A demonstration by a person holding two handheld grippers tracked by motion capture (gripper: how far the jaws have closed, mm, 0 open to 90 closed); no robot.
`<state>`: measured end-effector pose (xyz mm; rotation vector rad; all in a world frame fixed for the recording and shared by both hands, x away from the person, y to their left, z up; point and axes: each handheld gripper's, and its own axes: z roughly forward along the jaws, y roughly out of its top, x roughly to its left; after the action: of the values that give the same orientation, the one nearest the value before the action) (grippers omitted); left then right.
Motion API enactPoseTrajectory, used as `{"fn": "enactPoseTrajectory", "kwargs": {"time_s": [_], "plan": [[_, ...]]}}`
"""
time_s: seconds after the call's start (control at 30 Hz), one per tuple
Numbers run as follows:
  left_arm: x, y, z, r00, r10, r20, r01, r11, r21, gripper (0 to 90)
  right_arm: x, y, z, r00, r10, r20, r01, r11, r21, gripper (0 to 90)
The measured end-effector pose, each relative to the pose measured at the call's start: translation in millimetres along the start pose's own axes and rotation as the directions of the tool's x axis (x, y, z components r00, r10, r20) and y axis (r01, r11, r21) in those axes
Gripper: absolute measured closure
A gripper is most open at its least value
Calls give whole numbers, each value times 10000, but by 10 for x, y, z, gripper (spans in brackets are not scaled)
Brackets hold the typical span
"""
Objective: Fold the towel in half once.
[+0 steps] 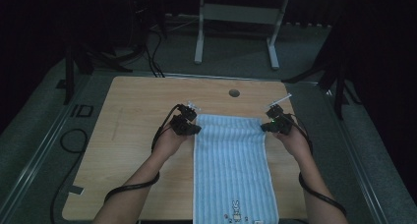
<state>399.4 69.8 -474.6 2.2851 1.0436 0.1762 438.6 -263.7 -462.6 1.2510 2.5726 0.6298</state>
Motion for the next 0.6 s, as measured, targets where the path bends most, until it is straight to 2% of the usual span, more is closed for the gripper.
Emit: {"fn": "enactPoseTrajectory", "kwargs": {"time_s": [0.07,0.1,0.13,0.2,0.23,0.3,0.4,0.43,0.47,0.5,0.53,0.57,0.6], "plan": [[-122,-96,-53,9993,369,-113,-370,9993,-79,880,112,-162,-75,9995,-285,-139,283,9995,-135,882],[-167,-149,-71,9993,362,114,-362,9993,-67,880,112,-162,-75,9995,-285,-139,283,9995,-135,882],[-267,-253,-112,9981,573,234,-569,9982,-173,880,189,-279,-117,9991,-389,-182,384,9988,-287,881],[-267,-253,-112,9981,573,234,-569,9982,-173,880,212,-325,-131,9989,-420,-223,411,9984,-379,881],[-407,-413,-139,9954,792,535,-784,9968,-171,880,212,-325,-131,9989,-420,-223,411,9984,-379,881],[-533,-606,-133,9928,1059,564,-1063,9943,36,878,346,-615,-167,9977,-485,-484,460,9976,-521,880],[-564,-662,-127,9930,1026,590,-1031,9947,63,878,376,-680,-173,9974,-487,-539,458,9975,-540,878],[-616,-779,-103,9899,1065,932,-1095,9936,270,878,401,-744,-179,9968,-453,-651,415,9974,-588,878],[-640,-826,-83,9893,1091,967,-1135,9927,414,877,465,-885,-186,9959,-486,-759,442,9973,-595,868],[-658,-862,-61,9867,1194,1101,-1275,9894,694,873,488,-939,-182,9951,-489,-859,446,9977,-515,853],[-678,-891,-54,9859,1278,1085,-1377,9864,896,857,510,-988,-179,9950,-540,-845,509,9979,-391,817],[-690,-905,-61,9861,1415,865,-1499,9836,1001,811,527,-1027,-183,9960,-610,-660,590,9977,-320,744],[-690,-905,-61,9861,1415,865,-1499,9836,1001,743,527,-1027,-183,9960,-610,-660,590,9977,-320,744]]}}
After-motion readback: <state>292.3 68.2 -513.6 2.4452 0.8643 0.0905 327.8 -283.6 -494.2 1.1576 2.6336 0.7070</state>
